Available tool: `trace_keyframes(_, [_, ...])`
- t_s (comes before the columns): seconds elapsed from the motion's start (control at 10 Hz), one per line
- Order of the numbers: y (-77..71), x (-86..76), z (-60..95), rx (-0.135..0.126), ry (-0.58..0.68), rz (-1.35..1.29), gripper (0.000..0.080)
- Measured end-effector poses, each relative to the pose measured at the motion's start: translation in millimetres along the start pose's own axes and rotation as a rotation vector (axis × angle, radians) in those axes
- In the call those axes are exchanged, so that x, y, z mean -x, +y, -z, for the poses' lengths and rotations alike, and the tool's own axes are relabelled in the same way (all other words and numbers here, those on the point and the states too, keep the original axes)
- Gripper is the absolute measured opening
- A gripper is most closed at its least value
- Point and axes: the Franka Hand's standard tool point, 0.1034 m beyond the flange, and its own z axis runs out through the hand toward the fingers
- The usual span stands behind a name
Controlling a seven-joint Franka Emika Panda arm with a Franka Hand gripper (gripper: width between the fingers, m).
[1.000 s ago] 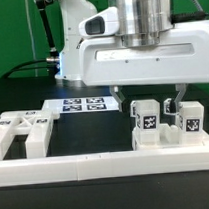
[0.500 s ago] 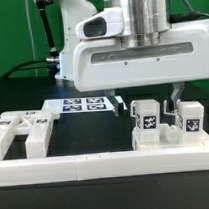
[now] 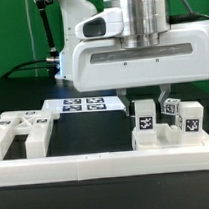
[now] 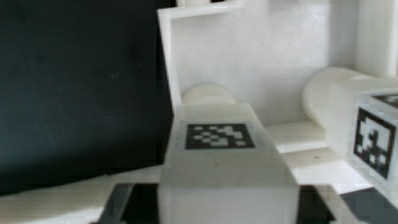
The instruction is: Assemble chair
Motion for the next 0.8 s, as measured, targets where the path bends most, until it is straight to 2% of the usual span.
trace_keyframes(0.3, [-0.1,0.1,-0.2,-0.001,0.000,-0.118,0.0289])
trace_keyframes(0.8, [0.4,0.3,-1.4,-0.005,-0.004,-0.688,0.0290])
